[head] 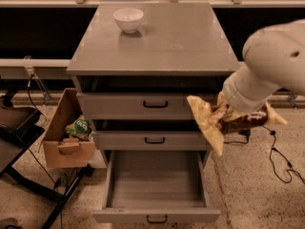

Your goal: Pick brown chip bag from bottom drawer and place on counter

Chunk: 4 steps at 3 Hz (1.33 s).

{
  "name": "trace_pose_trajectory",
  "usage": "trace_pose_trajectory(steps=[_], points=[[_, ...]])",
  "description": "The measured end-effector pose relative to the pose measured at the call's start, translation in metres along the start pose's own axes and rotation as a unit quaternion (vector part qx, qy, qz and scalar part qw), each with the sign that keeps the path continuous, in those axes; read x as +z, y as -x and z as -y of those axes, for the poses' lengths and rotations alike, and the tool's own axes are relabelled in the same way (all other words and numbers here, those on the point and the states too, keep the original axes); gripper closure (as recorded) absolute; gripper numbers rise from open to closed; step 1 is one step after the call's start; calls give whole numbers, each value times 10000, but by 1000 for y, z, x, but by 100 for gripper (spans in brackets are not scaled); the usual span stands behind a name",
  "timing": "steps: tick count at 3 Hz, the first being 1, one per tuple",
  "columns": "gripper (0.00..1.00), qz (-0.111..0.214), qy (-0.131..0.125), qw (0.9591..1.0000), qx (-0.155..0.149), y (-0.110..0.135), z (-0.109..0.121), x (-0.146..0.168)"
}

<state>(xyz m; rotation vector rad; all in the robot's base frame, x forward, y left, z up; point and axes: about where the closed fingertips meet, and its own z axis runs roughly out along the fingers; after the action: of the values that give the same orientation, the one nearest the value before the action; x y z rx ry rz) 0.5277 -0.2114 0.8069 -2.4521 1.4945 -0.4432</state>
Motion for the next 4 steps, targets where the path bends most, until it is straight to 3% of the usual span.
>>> trace_pose_trajectory(steps=[1,3,4], points=[[100,-235,-171,9995,98,-20,37,-51],[100,-314,-195,9993,73,-23,44,-56],[100,-600,-335,9974,-195,-47,78,-67]])
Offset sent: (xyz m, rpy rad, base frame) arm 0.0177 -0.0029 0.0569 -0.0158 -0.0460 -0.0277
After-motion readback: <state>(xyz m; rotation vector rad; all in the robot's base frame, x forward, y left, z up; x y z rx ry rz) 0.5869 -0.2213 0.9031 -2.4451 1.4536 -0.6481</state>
